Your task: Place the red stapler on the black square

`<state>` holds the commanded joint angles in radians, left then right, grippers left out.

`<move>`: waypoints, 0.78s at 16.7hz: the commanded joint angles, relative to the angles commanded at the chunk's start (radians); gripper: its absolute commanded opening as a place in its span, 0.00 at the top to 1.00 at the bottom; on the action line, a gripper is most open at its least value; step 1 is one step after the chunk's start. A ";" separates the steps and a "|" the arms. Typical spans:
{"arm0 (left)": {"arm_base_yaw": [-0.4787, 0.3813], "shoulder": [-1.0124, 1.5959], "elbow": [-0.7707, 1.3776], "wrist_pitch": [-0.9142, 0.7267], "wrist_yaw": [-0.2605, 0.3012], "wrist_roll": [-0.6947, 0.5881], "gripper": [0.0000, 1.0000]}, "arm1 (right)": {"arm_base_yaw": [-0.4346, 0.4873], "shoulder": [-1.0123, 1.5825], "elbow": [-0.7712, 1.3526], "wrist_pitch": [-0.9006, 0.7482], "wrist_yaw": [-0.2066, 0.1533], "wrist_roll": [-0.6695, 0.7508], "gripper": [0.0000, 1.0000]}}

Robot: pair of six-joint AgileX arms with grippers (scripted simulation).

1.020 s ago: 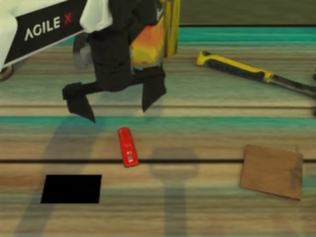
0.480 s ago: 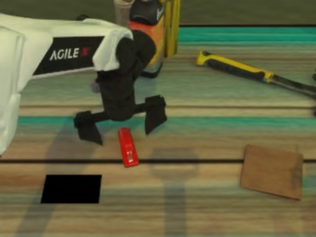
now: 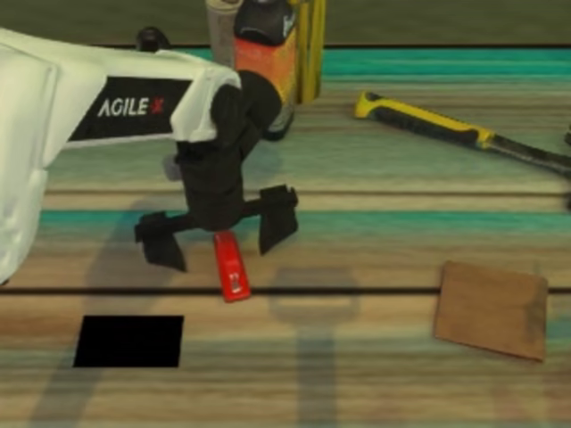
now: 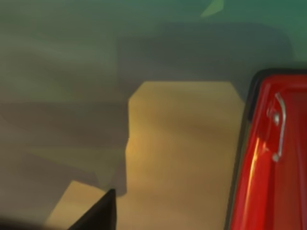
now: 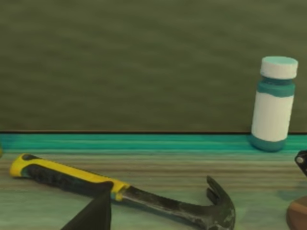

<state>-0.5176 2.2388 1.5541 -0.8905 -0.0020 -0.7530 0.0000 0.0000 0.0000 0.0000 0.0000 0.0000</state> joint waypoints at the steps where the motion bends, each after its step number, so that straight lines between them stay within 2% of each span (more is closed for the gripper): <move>1: 0.000 0.000 0.000 0.000 0.000 0.000 0.23 | 0.000 0.000 0.000 0.000 0.000 0.000 0.00; 11: 0.000 0.000 0.000 0.000 0.000 0.000 0.98 | 0.000 0.000 0.000 0.000 0.000 0.000 0.00; 13: 0.000 0.000 0.000 0.000 0.000 0.000 1.00 | 0.000 0.000 0.000 0.000 0.000 0.000 0.00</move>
<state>-0.5176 2.2388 1.5541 -0.8905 -0.0020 -0.7530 0.0000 0.0000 0.0000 0.0000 0.0000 0.0000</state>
